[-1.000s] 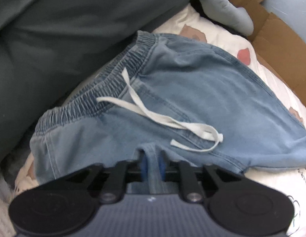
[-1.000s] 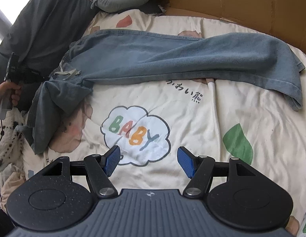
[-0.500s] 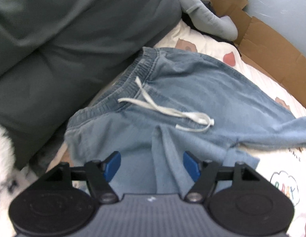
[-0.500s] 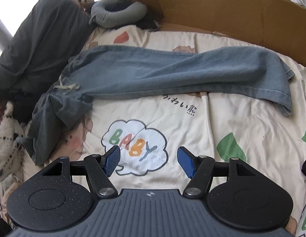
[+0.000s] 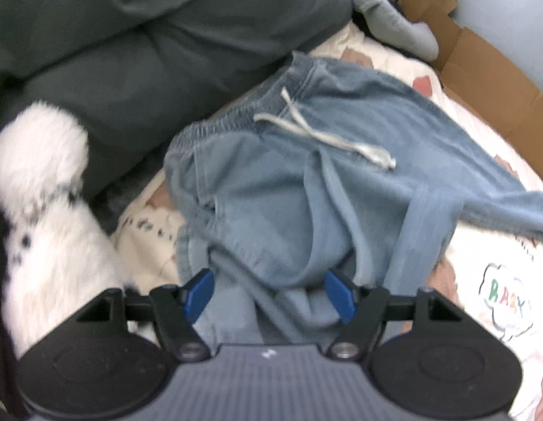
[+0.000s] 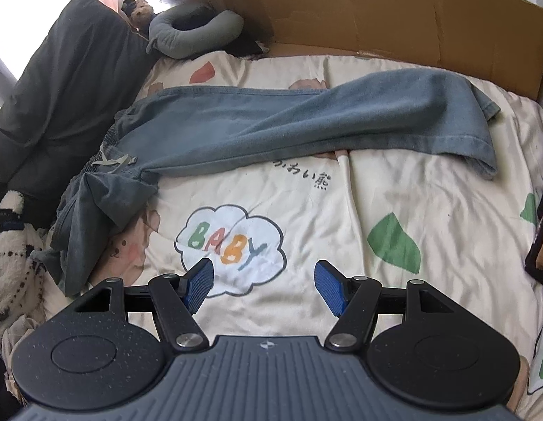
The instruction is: Fold clothes
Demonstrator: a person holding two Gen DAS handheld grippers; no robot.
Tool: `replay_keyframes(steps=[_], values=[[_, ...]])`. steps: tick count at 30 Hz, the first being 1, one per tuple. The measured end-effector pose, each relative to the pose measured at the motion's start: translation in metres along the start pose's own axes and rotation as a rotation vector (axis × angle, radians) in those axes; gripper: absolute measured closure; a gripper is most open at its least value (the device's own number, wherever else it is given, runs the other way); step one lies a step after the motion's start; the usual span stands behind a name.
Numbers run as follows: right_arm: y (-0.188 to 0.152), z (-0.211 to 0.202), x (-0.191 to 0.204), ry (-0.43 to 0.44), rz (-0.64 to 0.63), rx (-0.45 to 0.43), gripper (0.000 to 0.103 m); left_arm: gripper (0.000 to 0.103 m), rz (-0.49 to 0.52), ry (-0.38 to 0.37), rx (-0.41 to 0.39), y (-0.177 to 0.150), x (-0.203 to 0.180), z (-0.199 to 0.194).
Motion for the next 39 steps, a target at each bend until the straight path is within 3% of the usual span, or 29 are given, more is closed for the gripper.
replay_keyframes(steps=[8, 16, 18, 19, 20, 23, 26, 39], values=[[-0.002, 0.003, -0.002, -0.012, 0.002, 0.005, 0.033, 0.03, 0.009, 0.044, 0.065, -0.047, 0.006, 0.018], [-0.01, 0.007, -0.001, -0.018, -0.022, 0.052, 0.033, 0.03, -0.124, 0.125, 0.081, -0.054, 0.027, 0.06], [-0.011, 0.007, 0.001, -0.017, -0.038, 0.064, 0.033, 0.034, -0.158, 0.146, 0.088, -0.056, 0.032, 0.07], [-0.011, 0.006, 0.003, -0.016, -0.045, 0.069, 0.033, 0.045, -0.171, 0.154, 0.094, -0.058, 0.034, 0.073], [-0.012, 0.006, 0.004, -0.014, -0.051, 0.073, 0.033, 0.063, -0.18, 0.151, 0.111, -0.062, 0.033, 0.076], [-0.012, 0.005, 0.004, -0.01, -0.057, 0.073, 0.033, 0.082, -0.194, 0.141, 0.151, -0.073, 0.031, 0.08], [-0.012, 0.006, 0.003, -0.003, -0.045, 0.068, 0.033, 0.088, -0.157, 0.13, 0.147, -0.077, 0.026, 0.072], [-0.019, 0.012, 0.02, 0.091, -0.048, 0.072, 0.033, 0.09, -0.06, -0.053, 0.172, -0.097, -0.044, 0.025]])
Point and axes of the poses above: each gripper's, at about its wrist camera, not at the fingertips, and z roughly the way its jaws point, x to its left, y to its top, the point moved 9 cm from there along z, roughly the way its jaws point, and after that the axes turned 10 degrees about y, right-handed, at the moved point
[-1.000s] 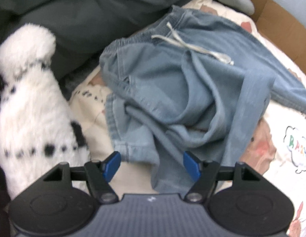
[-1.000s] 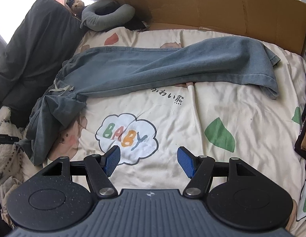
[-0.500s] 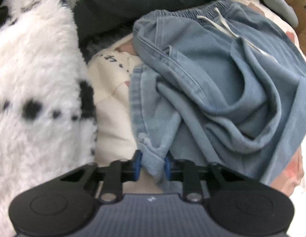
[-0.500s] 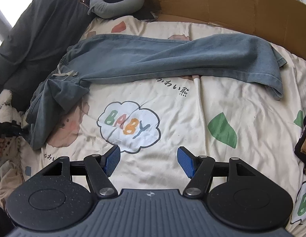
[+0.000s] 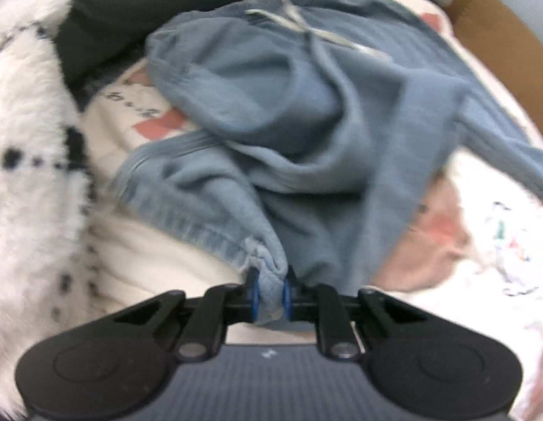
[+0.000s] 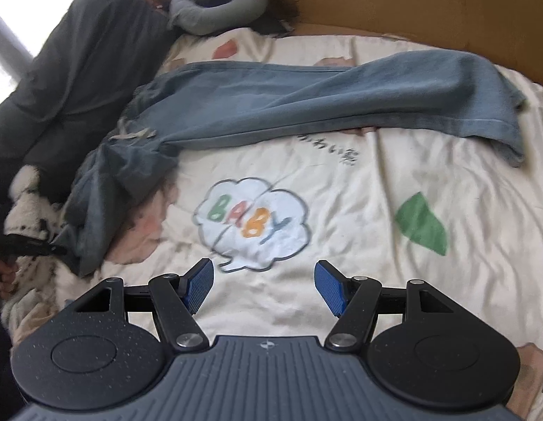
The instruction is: Fold clothes
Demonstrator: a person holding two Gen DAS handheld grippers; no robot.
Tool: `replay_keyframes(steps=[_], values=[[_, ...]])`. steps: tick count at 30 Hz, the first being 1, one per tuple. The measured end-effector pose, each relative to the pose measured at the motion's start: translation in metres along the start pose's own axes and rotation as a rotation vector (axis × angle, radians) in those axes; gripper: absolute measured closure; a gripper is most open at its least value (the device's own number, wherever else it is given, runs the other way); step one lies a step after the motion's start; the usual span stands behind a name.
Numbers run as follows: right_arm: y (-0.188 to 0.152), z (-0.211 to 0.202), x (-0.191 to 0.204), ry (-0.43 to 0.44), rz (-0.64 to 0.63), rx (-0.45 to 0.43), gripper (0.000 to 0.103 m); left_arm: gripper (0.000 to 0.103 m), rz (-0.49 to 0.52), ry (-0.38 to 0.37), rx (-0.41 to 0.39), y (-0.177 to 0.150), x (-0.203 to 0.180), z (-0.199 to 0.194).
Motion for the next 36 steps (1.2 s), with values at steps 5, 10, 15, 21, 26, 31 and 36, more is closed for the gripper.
replay_keyframes(steps=[5, 10, 15, 21, 26, 31, 36], values=[[0.0, -0.003, 0.009, 0.047, -0.024, 0.009, 0.033, 0.09, 0.036, -0.127, -0.001, -0.008, -0.047, -0.023], [0.002, -0.002, 0.015, 0.086, -0.013, 0.007, 0.033, 0.09, 0.121, -0.257, -0.006, -0.011, -0.104, -0.046], [0.004, 0.007, 0.03, 0.138, -0.017, 0.01, 0.033, 0.09, 0.245, -0.386, 0.006, -0.01, -0.165, -0.064], [0.006, 0.023, 0.056, 0.207, -0.047, 0.032, 0.033, 0.09, 0.378, -0.479, 0.01, -0.012, -0.229, -0.077], [0.012, 0.035, 0.073, 0.254, -0.072, 0.041, 0.033, 0.09, 0.433, -0.539, 0.009, -0.006, -0.267, -0.084], [0.025, 0.048, 0.088, 0.289, -0.101, 0.037, 0.033, 0.09, 0.466, -0.596, 0.01, -0.002, -0.293, -0.097], [0.038, 0.061, 0.099, 0.31, -0.117, 0.025, 0.033, 0.09, 0.483, -0.643, 0.019, -0.004, -0.305, -0.107]])
Point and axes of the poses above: each gripper's, at about its wrist camera, not at the fingertips, and z roughly the way its jaws point, x to its left, y to its top, the point moved 9 cm from there along z, roughly the way its jaws point, and after that the axes turned 10 degrees about y, right-handed, at the moved point
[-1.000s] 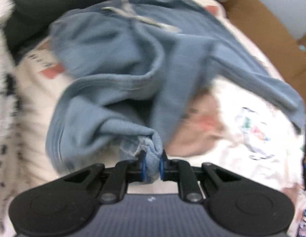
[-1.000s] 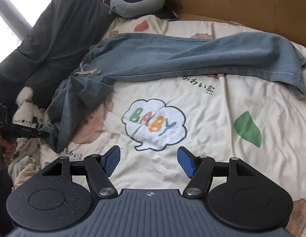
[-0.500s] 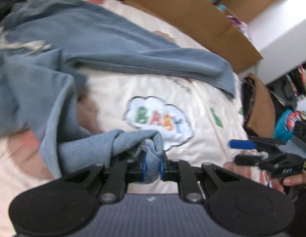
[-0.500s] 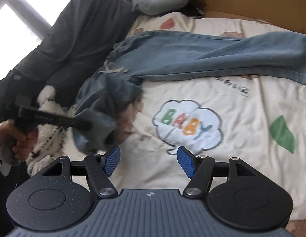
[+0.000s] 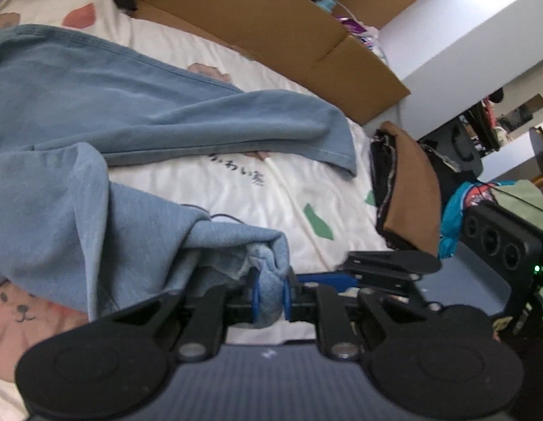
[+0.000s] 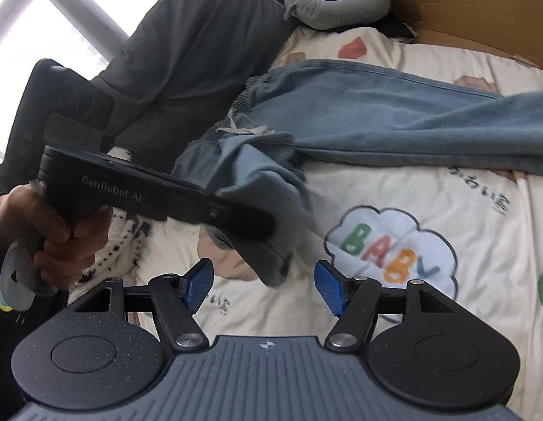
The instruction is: Fold clothes
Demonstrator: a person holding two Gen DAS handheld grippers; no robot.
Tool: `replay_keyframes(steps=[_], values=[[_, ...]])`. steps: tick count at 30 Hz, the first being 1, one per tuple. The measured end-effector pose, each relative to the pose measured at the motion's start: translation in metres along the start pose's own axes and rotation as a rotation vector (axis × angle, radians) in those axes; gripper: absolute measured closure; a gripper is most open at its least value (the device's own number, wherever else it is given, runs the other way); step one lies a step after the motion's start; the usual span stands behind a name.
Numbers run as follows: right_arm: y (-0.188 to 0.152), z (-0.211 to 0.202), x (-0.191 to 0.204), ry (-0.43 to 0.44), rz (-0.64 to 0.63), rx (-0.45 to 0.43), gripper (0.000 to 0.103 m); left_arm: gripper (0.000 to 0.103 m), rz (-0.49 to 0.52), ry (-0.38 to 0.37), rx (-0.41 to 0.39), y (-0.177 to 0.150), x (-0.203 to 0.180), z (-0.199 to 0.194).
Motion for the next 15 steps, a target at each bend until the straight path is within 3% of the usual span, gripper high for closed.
replay_keyframes(steps=[5, 6, 8, 13, 15], values=[[0.007, 0.013, 0.001, -0.001, -0.018, -0.012, 0.037, 0.09, -0.022, -0.048, -0.005, 0.0, -0.007, 0.0], [0.007, 0.014, 0.001, 0.0, -0.026, -0.012, 0.042, 0.09, -0.031, -0.051, -0.005, -0.001, -0.006, -0.001], [0.007, 0.014, 0.0, -0.017, -0.04, -0.013, 0.074, 0.089, -0.05, -0.064, -0.002, -0.002, -0.005, -0.002], [0.002, 0.009, 0.002, -0.011, -0.073, -0.01, 0.09, 0.085, -0.053, -0.091, -0.001, -0.002, -0.008, -0.011], [0.001, 0.008, -0.001, -0.032, -0.081, 0.006, 0.094, 0.079, -0.059, -0.094, -0.02, 0.0, -0.006, -0.02]])
Point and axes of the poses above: each gripper's, at about its wrist camera, not at the fingertips, and z roughly the way its jaws point, x to its left, y to its top, the point moved 9 cm from there along z, roughly the way its jaws point, and after that the axes turned 10 degrees about y, right-handed, at the moved point
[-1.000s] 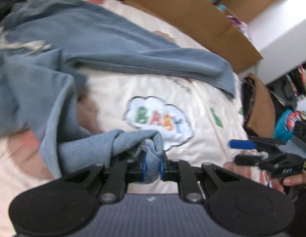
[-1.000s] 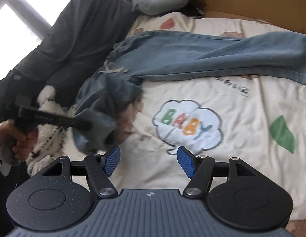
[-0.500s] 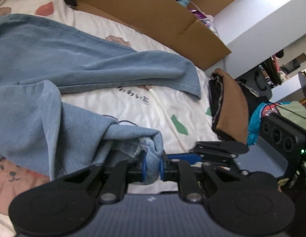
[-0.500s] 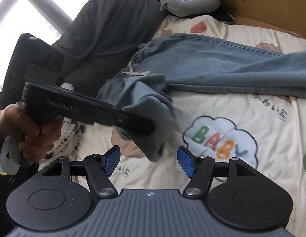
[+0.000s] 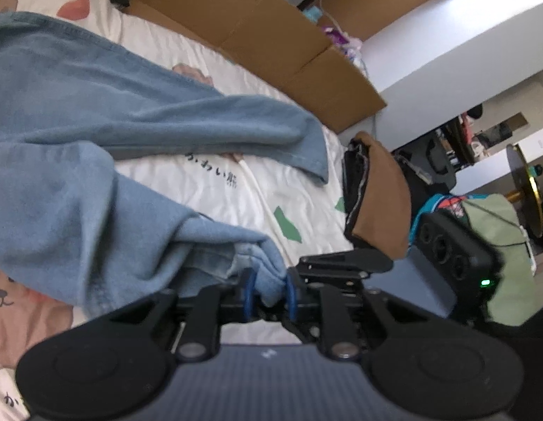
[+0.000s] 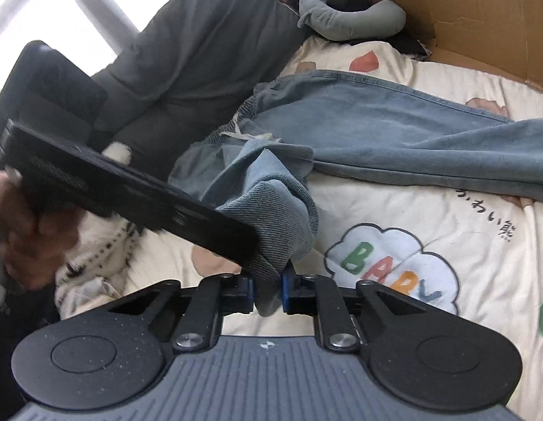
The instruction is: Fold clothes
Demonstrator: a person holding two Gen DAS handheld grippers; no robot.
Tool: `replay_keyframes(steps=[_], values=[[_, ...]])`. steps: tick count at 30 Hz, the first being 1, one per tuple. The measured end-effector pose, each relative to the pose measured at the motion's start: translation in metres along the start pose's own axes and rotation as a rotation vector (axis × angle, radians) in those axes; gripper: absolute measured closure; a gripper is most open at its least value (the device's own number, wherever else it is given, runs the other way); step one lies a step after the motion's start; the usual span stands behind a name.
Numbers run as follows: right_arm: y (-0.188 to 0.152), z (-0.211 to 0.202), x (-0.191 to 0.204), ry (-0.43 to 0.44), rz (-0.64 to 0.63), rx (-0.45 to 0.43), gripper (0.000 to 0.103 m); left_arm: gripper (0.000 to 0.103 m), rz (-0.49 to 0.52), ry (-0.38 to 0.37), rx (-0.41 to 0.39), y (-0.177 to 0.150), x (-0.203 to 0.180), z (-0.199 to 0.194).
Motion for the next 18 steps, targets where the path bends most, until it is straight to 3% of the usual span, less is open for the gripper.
replay_keyframes(steps=[2, 4, 14, 18], values=[[-0.001, -0.005, -0.005, -0.016, -0.001, 0.006, 0.095, 0.063, 0.009, 0.023, -0.025, 0.004, 0.005, -0.011], [-0.002, -0.013, -0.01, -0.031, -0.004, 0.008, 0.095, 0.056, 0.014, 0.05, -0.047, 0.006, 0.013, -0.021], [0.011, -0.072, -0.031, -0.122, -0.063, -0.007, 0.095, 0.052, -0.093, 0.26, -0.07, -0.001, 0.095, -0.041], [0.018, -0.103, -0.043, -0.173, -0.085, -0.015, 0.095, 0.052, -0.12, 0.279, -0.069, -0.008, 0.114, -0.044]])
Point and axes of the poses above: each gripper's, at about its wrist camera, not at the fingertips, and z roughly the way its jaws point, x to its left, y to its top, the point moved 9 cm from there along z, roughly the way its jaws point, and after that the axes turned 10 degrees about y, right-handed, at the moved point
